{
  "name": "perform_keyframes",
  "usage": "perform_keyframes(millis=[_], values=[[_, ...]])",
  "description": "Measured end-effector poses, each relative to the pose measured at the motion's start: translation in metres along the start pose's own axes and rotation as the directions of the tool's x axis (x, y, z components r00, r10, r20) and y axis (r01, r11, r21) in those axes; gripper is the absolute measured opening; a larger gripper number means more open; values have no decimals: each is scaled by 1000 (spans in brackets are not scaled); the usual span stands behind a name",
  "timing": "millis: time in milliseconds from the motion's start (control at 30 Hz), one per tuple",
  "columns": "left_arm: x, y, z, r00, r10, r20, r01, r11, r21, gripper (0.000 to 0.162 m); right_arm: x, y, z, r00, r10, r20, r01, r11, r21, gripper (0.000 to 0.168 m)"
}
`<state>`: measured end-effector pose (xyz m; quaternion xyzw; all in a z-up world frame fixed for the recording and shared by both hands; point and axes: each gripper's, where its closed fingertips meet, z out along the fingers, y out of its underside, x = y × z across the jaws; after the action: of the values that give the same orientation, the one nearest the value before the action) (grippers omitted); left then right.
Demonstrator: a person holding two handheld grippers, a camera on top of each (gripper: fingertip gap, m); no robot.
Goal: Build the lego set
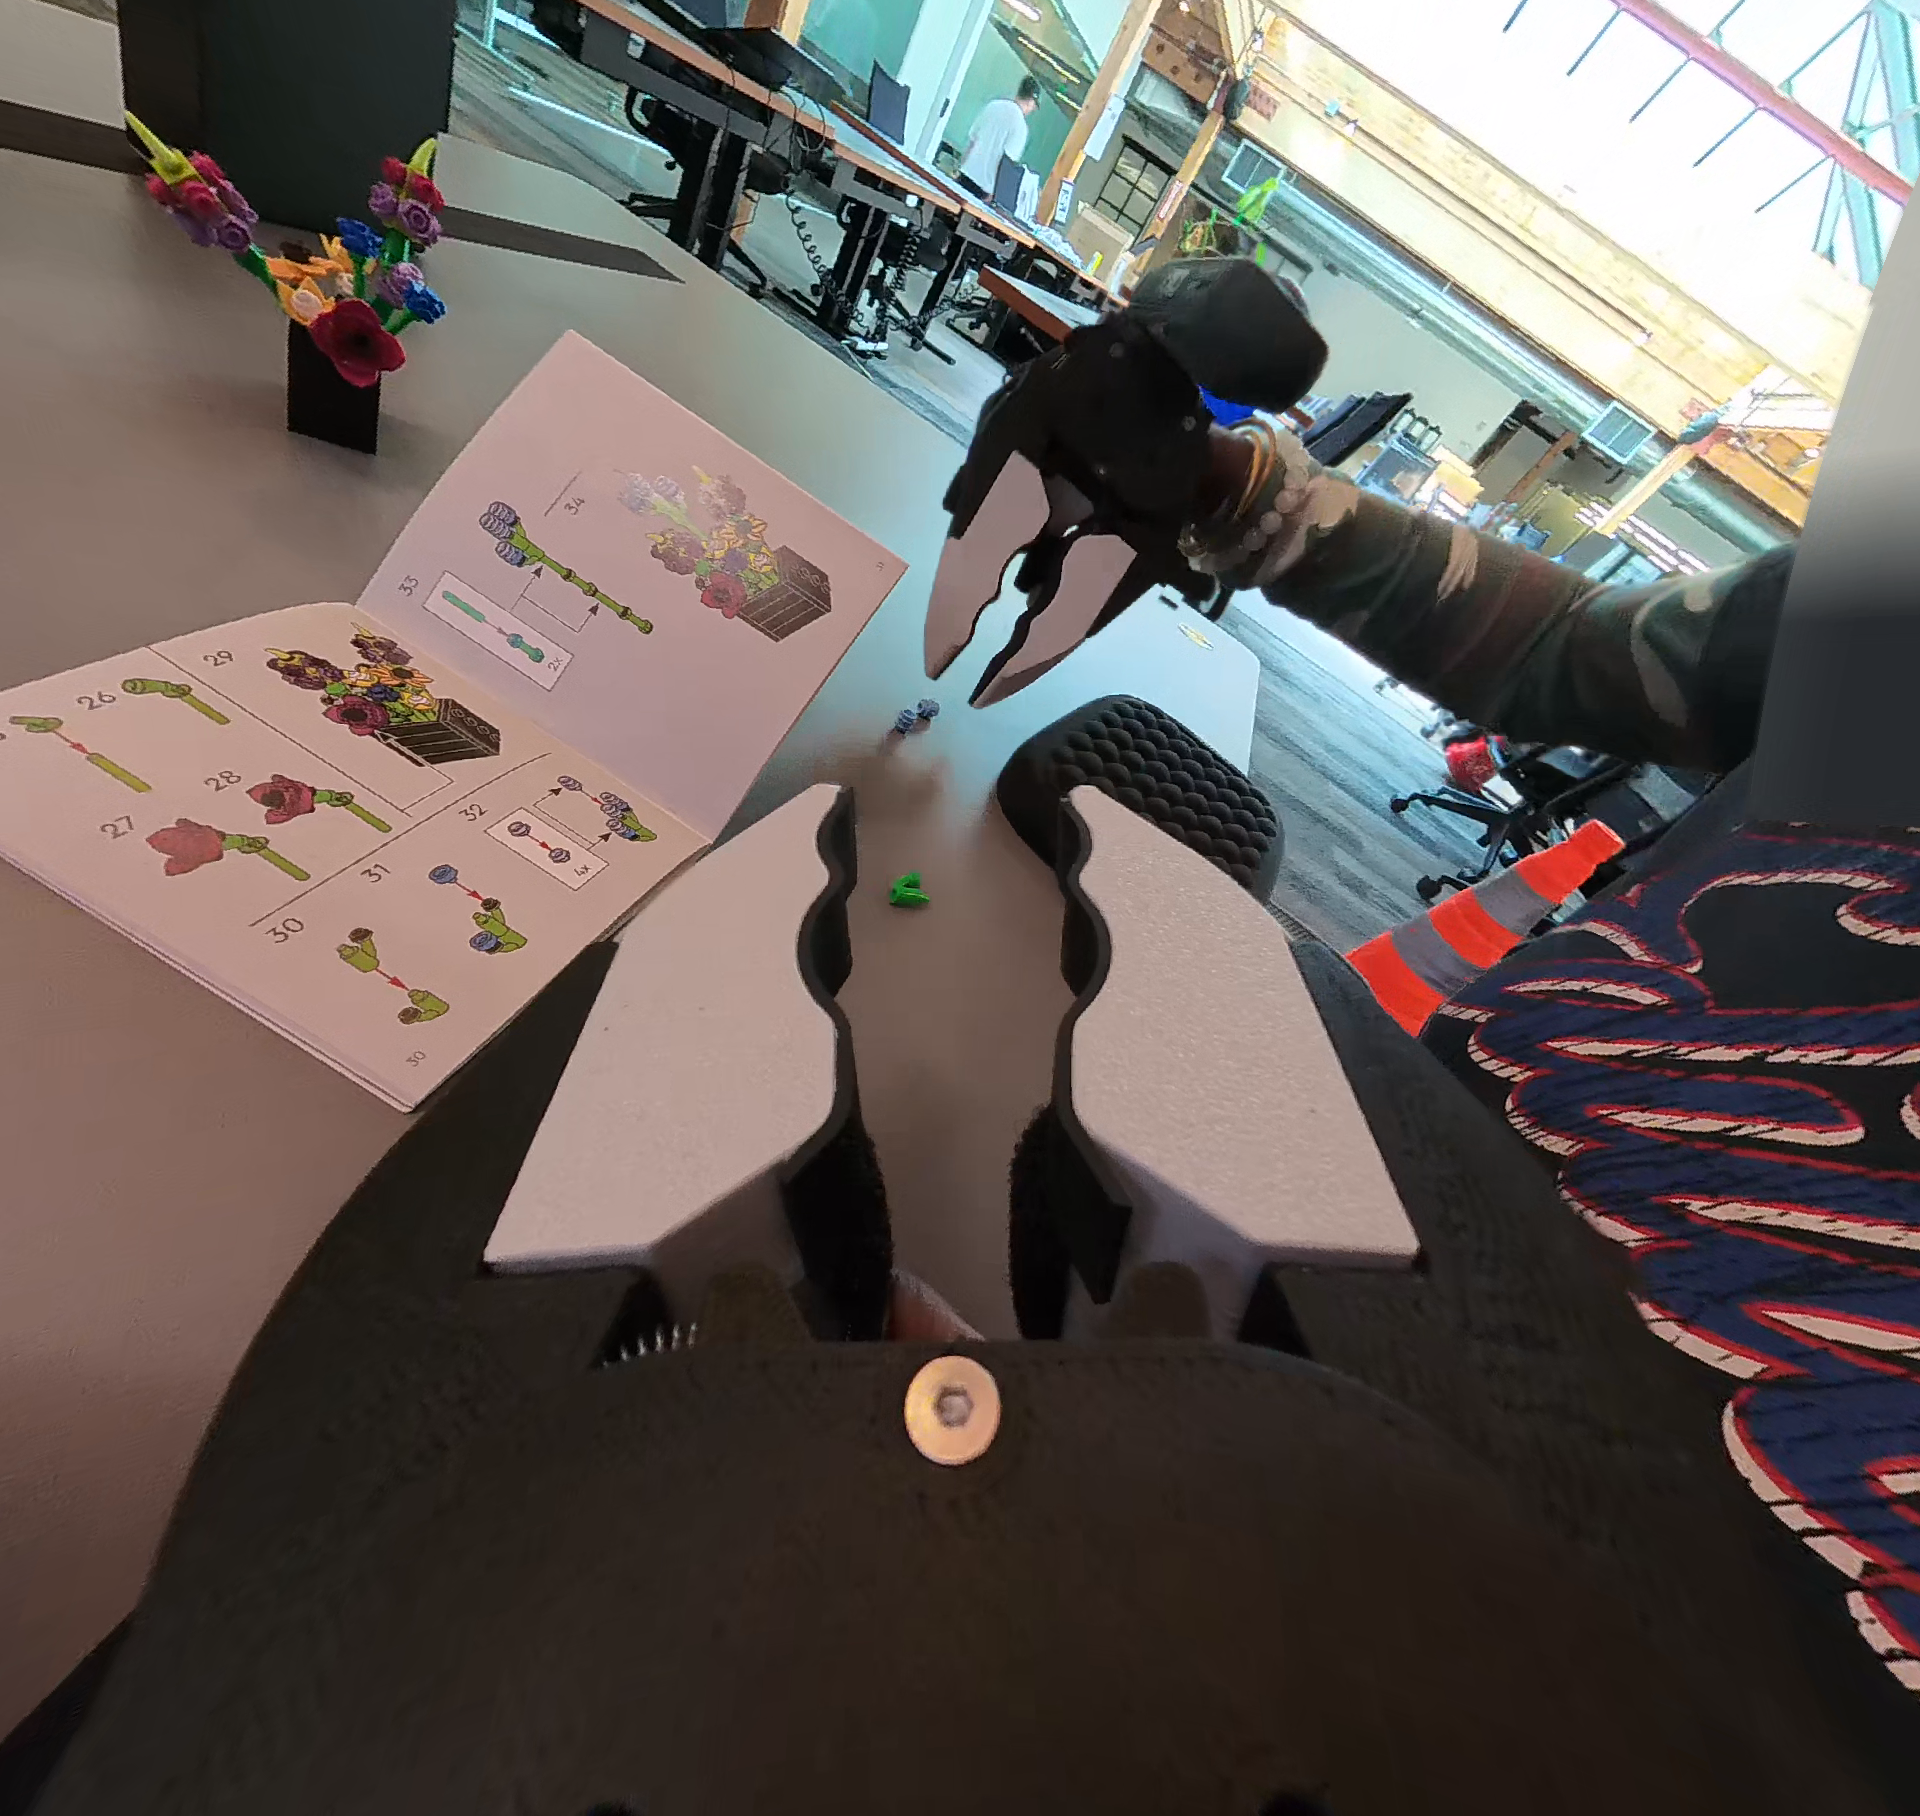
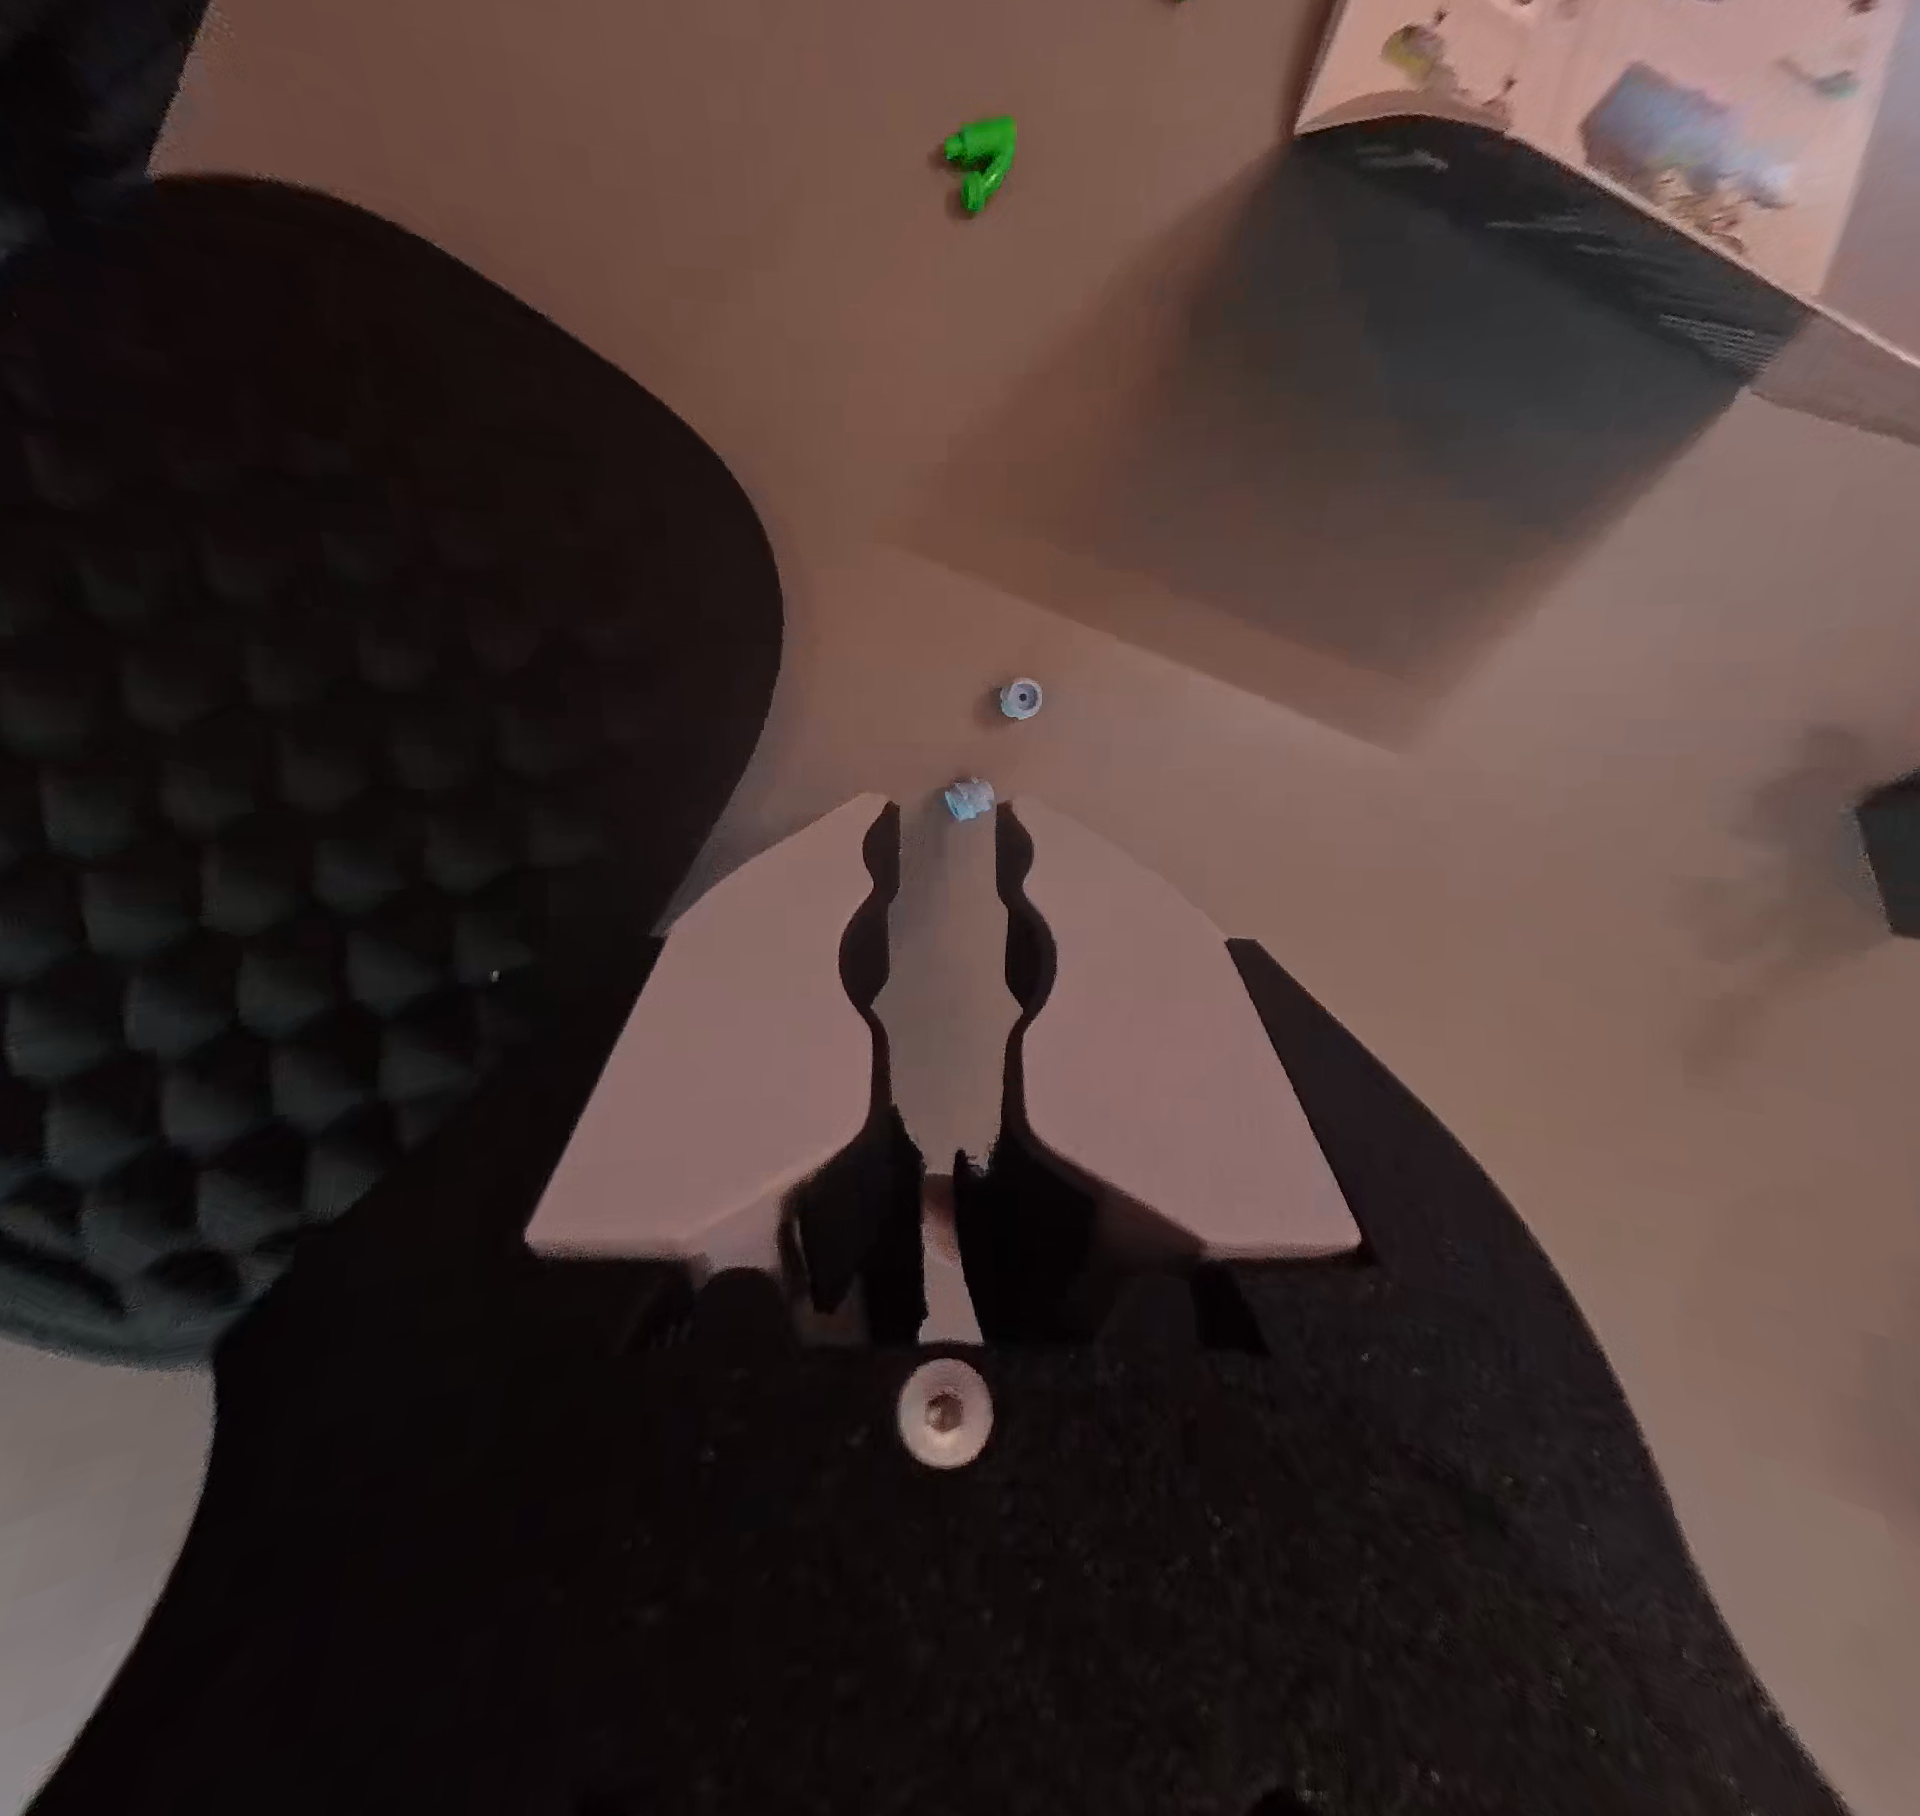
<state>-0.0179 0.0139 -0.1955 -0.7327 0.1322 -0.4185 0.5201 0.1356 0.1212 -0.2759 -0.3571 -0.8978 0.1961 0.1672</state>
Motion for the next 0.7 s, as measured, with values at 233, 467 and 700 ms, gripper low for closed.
perform_keyframes(millis=[233, 467, 700], values=[[0, 2, 1, 1000, 3, -2, -3, 1000, -13, 37, 5, 3, 11, 998, -19, 54, 21, 999, -33, 7], [1, 1, 0, 1000, -11, -17, 11, 1000, -5, 37, -3, 6, 8, 894, 359, 269, -341, 933, -112, 6], [1, -1, -1, 1000, -15, -23, 15, 1000, 11, 37, -9, 5, 3, 683, 597, 422, -545, 800, -249, 6]])
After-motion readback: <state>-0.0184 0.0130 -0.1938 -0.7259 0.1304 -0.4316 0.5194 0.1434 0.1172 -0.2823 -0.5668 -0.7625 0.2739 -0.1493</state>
